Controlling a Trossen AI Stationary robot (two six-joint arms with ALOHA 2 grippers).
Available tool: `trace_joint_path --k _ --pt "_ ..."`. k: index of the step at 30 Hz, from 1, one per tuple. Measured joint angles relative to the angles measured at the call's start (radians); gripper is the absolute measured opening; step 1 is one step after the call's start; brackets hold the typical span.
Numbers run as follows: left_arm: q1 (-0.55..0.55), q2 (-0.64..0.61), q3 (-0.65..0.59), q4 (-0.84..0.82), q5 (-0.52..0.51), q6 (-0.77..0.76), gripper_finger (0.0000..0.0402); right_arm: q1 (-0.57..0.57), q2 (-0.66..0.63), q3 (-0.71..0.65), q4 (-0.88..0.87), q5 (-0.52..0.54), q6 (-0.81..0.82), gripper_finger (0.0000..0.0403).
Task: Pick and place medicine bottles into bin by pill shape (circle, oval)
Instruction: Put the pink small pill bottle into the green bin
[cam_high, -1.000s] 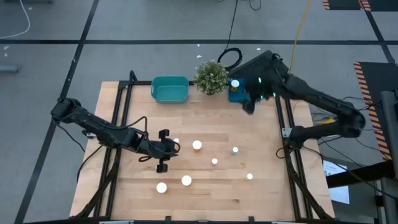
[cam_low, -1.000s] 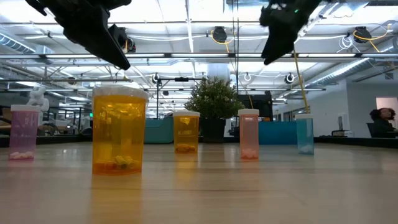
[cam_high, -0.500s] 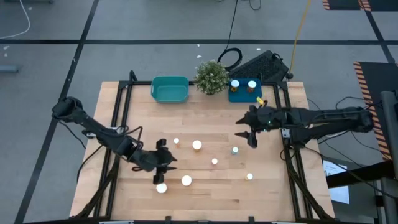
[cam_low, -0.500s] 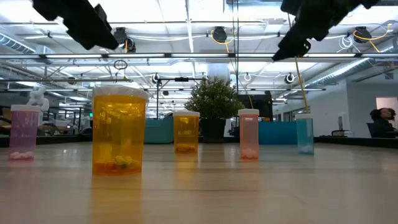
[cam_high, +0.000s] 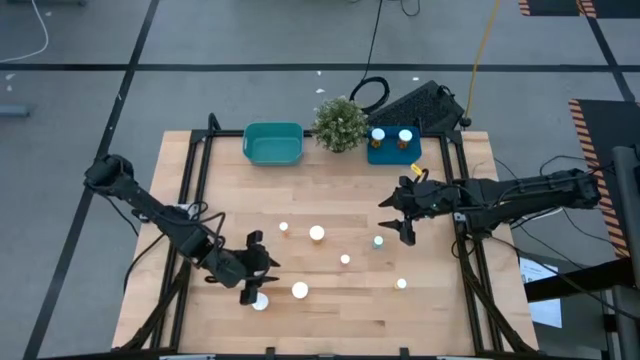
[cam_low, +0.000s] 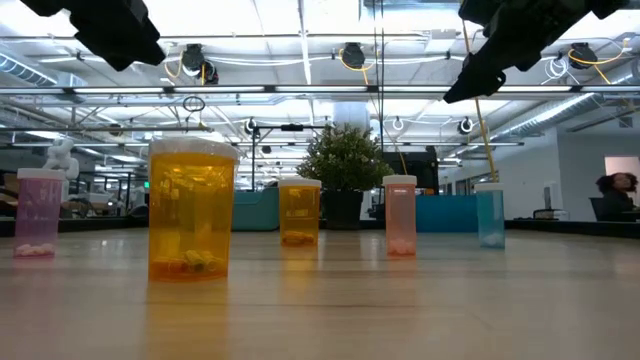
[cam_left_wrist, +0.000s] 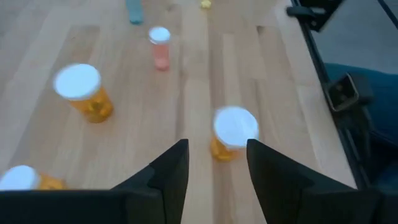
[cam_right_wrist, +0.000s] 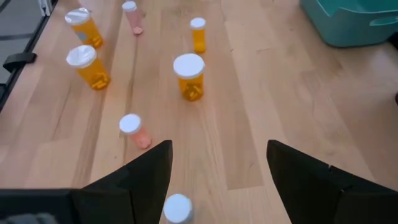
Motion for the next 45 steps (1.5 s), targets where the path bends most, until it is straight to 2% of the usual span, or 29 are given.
trace_joint_path --k 3,13,18,21,27,30,33,37,45 --pt "-0.025 0.0 0.0 -0.037 0.016 -0.02 0.0166 0.0 0.0 0.0 0.0 0.0 0.0 0.0253" --pt "-0.086 0.0 0.0 -0.307 0.016 -0.208 0.0166 0.0 0.001 0.0 0.019 0.0 -0.001 0.0253" --pt "-0.091 0.0 0.0 -0.405 0.016 -0.222 0.0169 0.0 0.001 0.0 0.027 0.001 -0.008 0.0253" --pt "-0.087 0.0 0.0 -0.434 0.023 -0.214 0.0188 0.0 0.001 0.0 0.027 0.001 -0.008 0.0253" --pt "-0.032 0.017 0.0 -0.433 0.085 -0.176 0.025 0.0 0.001 0.0 0.029 0.001 -0.016 0.0253" --pt "-0.002 0.053 0.0 -0.433 0.119 -0.136 0.0264 0.0 0.001 0.0 0.036 0.001 -0.026 0.0253" --pt "0.025 0.11 0.0 -0.422 0.168 -0.102 0.0261 0.0 0.001 0.0 0.044 0.001 -0.027 0.0253" --pt "0.038 0.15 -0.001 -0.427 0.173 -0.093 0.024 0.0 0.002 0.001 0.046 0.001 -0.035 0.0253" --pt "0.03 0.134 0.01 -0.421 0.174 -0.12 0.019 0.0 0.002 0.001 0.046 0.001 -0.035 0.0253"
